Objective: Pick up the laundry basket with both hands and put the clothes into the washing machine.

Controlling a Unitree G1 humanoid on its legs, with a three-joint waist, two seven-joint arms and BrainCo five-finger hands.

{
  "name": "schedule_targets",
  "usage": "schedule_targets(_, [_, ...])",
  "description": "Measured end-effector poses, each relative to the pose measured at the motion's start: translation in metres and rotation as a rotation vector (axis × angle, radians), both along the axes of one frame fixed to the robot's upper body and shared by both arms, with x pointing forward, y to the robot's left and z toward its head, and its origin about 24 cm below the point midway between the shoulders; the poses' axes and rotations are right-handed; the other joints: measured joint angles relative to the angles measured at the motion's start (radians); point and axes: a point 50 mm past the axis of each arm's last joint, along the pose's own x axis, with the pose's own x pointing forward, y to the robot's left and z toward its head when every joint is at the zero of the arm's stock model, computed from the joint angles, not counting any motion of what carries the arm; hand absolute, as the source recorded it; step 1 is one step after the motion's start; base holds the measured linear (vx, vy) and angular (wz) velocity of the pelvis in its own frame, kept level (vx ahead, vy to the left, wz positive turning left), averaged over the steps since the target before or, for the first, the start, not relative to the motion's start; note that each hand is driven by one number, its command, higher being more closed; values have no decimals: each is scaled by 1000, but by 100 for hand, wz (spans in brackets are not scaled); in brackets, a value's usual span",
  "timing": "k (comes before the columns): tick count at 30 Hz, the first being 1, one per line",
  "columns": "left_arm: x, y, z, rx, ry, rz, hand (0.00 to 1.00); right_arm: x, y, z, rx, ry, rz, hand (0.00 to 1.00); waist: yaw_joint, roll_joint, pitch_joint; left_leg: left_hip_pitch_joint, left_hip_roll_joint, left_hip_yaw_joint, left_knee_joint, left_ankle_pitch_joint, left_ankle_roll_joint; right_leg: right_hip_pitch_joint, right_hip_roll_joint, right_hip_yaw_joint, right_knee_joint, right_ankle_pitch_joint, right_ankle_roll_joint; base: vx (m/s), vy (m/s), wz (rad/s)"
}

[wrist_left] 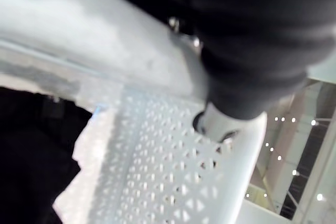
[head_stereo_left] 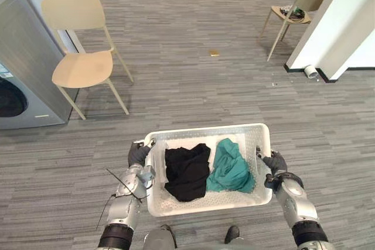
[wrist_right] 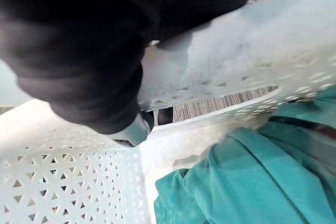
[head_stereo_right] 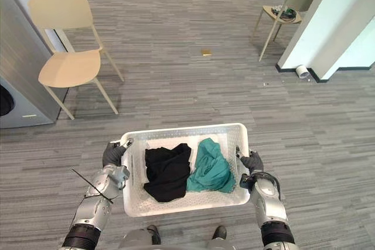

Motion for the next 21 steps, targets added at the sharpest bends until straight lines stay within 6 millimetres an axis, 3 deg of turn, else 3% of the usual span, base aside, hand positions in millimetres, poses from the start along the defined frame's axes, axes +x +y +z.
schedule_targets(2, [-3,0,-2,-26,2,26,100,-4,-1,-3,2,4,-2,100,-6,38,-2,-31,-3,-11,49,-32,7,-6,-18,-22,16,-20,16,54,61,7])
schedule_targets(3, [-4,0,-2,-28,3,26,100,-5,-2,-4,4,8,-3,100,-7,45,-3,-37,-4,-18,60,-38,11,-11,-24,-32,32,-32,22,64,111,47])
schedule_targets(4, [-5,-4,-2,-34,1,24,100,-13,-5,-7,16,14,-20,100,-18,48,0,-69,-21,-52,111,-60,34,-34,-70,-85,130,-95,29,146,220,130])
schedule_targets(5, [-10,-9,-4,-28,6,5,100,-29,-12,-14,38,26,-48,100,-51,42,4,-85,-95,-110,192,-91,86,-28,-177,-155,314,-155,55,192,278,164])
schedule_targets(7, [-16,-15,-9,-49,24,-2,100,-45,-19,-18,37,31,-70,100,-75,53,8,-68,-138,-145,191,-144,118,-76,-272,-161,572,-183,-49,162,281,161])
schedule_targets(8, [-23,-16,-13,-55,39,1,100,-57,-18,-25,54,58,-88,100,-84,47,14,-20,-190,-214,183,-176,146,-189,-337,13,833,-74,-219,209,275,138])
schedule_targets(9, [-25,-17,-14,-58,43,1,100,-60,-18,-28,62,71,-92,100,-88,55,17,-9,-193,-237,183,-185,161,-234,-318,89,907,-81,-210,300,245,141])
schedule_targets(10, [-25,-14,-9,-37,26,-7,100,-64,-11,-31,95,67,-102,100,-87,63,21,-3,-193,-289,184,-199,184,-310,-229,181,1027,-173,-139,347,135,113])
schedule_targets(11, [-22,-8,1,-8,-21,-12,100,-62,-3,-26,125,28,-99,100,-87,55,26,1,-196,-335,176,-204,191,-372,-125,211,1070,-238,-108,299,71,115])
schedule_targets(12, [-21,-6,6,1,-43,-18,100,-64,-2,-25,143,17,-104,100,-88,48,26,9,-200,-357,169,-207,192,-391,-86,213,1056,-259,-84,333,26,123])
schedule_targets(13, [-19,-8,12,9,-71,-46,100,-71,-2,-24,163,3,-134,100,-90,30,28,50,-225,-403,132,-210,193,-414,-35,188,982,-294,-56,413,-7,119])
schedule_targets(15, [-19,-12,13,5,-81,-68,100,-76,-5,-22,159,-7,-153,100,-97,11,20,133,-246,-450,64,-219,196,-421,11,90,714,-295,-49,485,-19,95])
schedule_targets(16, [-18,-16,13,6,-82,-86,100,-77,-8,-22,157,-3,-163,100,-100,21,21,178,-251,-474,23,-232,193,-421,51,30,468,-239,-51,433,-23,54])
schedule_targets(17, [-17,-18,13,5,-83,-94,100,-78,-10,-23,156,-3,-171,100,-105,16,18,205,-251,-495,5,-236,179,-422,70,33,390,-175,-75,616,-57,92])
schedule_targets(18, [-16,-24,8,-4,-69,-110,100,-80,-15,-22,144,-2,-185,100,-131,42,-1,248,-224,-548,-17,-259,154,-423,118,65,367,-59,-103,744,-87,74])
schedule_targets(19, [-17,-27,4,-28,-52,-98,100,-78,-20,-20,122,-2,-177,100,-130,95,-33,271,-181,-557,19,-263,119,-402,165,81,383,-90,-183,955,-69,65])
schedule_targets(20, [-16,-28,4,-37,-55,-89,100,-76,-21,-19,118,-2,-171,100,-134,105,-28,222,-177,-540,199,-219,6,-373,149,65,454,-153,-199,818,-41,29])
schedule_targets(21, [-15,-31,3,-43,-49,-92,100,-76,-24,-18,110,-3,-173,100,-139,111,-24,190,-181,-532,318,-168,-78,-358,131,54,507,-176,-214,764,-10,43])
